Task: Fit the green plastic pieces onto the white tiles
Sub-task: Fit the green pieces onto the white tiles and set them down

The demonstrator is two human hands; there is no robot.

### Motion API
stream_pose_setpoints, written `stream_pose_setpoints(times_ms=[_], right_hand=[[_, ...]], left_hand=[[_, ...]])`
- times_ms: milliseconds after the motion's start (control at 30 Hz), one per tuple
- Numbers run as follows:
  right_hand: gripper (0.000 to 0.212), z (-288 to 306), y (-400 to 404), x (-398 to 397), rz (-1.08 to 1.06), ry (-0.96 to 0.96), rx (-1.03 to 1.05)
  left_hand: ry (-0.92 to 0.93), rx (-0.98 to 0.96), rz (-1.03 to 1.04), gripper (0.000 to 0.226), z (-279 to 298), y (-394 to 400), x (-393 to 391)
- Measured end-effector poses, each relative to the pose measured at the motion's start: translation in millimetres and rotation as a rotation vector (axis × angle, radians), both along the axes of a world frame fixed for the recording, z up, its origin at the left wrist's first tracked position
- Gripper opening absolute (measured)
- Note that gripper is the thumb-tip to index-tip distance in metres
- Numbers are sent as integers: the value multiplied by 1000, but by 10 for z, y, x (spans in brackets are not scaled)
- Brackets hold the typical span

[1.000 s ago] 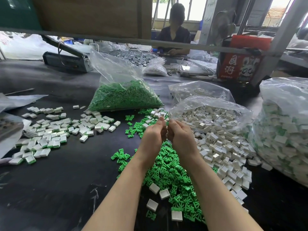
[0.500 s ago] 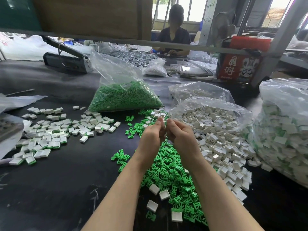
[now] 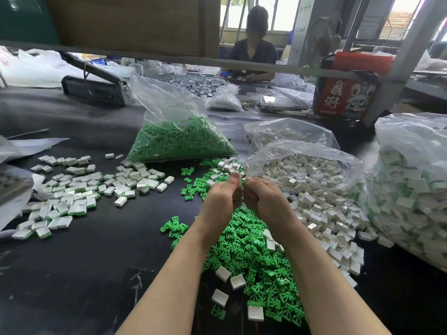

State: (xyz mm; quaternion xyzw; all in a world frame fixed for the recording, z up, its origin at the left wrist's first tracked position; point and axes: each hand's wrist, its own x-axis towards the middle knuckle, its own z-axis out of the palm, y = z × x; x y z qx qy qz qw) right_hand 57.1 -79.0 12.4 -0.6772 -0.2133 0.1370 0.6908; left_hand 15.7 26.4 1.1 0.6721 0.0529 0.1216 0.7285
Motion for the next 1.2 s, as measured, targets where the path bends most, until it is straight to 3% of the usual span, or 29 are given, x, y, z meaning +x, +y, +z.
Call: stream_pose_setpoints(times_ms=[100, 267, 467, 533, 633, 867, 1200], right_hand=[[53, -17, 11, -4, 1, -8, 7], [48, -70, 49, 19, -79, -148, -68], [48, -66, 76, 6, -72, -26, 7], [54, -52, 52, 12, -53, -7, -20], [42, -24, 9, 8, -73, -24, -95], [30, 28, -44, -7, -50, -143, -163], [42, -19, -11, 29, -214, -61, -103]], left_hand=[[-5, -4, 32, 39, -8, -28, -11], [-64, 5, 50, 53, -39, -79, 1], [-59, -50, -31, 68, 1, -61, -3], [-23, -75, -54, 63, 13, -21, -9], [10, -35, -79, 43, -18, 41, -10], [31, 85, -152, 59, -20, 97, -36], [16, 25, -123, 40, -20, 59, -17]])
